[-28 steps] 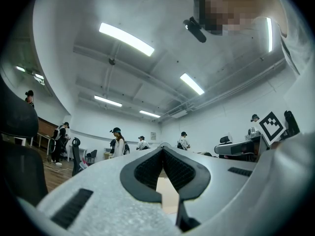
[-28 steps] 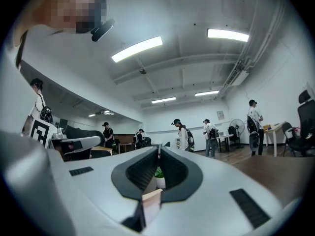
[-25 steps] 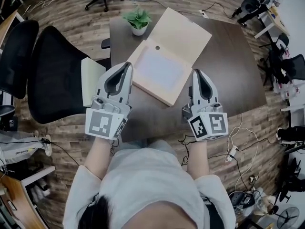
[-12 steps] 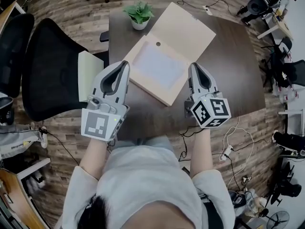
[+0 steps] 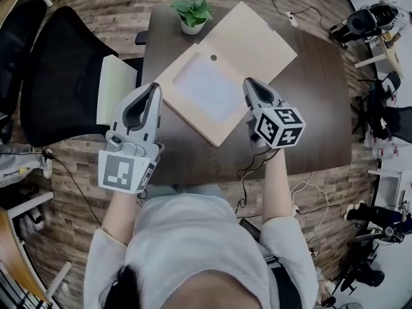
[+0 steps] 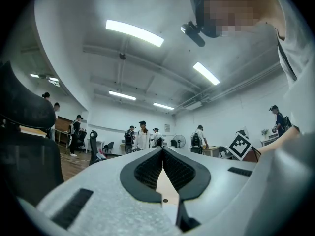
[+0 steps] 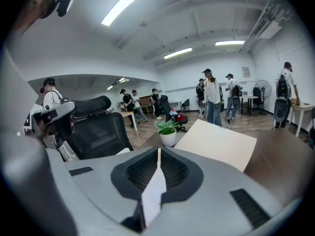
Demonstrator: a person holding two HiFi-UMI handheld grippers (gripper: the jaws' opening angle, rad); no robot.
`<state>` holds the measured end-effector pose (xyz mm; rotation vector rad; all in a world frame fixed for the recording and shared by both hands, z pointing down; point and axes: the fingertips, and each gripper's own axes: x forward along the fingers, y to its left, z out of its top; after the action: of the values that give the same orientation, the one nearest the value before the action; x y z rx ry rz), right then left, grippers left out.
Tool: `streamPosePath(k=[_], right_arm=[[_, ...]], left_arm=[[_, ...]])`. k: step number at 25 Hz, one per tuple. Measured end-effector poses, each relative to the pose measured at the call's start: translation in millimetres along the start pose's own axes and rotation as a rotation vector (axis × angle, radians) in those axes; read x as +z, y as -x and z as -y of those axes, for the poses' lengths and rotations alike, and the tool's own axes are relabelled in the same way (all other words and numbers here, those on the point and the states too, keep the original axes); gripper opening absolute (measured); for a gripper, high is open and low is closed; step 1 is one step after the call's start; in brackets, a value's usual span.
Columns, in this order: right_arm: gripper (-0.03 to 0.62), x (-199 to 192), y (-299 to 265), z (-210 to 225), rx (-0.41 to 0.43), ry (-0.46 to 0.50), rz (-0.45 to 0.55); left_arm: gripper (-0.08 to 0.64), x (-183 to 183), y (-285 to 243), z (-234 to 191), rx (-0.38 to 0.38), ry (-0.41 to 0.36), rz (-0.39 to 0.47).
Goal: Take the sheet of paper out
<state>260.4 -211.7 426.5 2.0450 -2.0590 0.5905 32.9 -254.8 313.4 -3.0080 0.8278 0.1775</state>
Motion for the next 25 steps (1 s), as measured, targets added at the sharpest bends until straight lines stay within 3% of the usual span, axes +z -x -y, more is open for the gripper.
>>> streamPosePath(k=[16, 20, 25], right_arm=[[0.020, -55, -65, 47, 0.311, 0.015, -0.333], [0.097, -75, -77, 56, 0.397, 0.033, -0.461], [0.111, -107, -87, 60, 0.503, 0.011, -0.613]], left_arm=[[0.009, -15, 6, 5, 0.242, -0.023, -0.046], [0.009, -16, 6, 9, 0.286, -0.039, -0.055], [0.009, -22, 7, 13, 0.322, -0.057, -0.077]])
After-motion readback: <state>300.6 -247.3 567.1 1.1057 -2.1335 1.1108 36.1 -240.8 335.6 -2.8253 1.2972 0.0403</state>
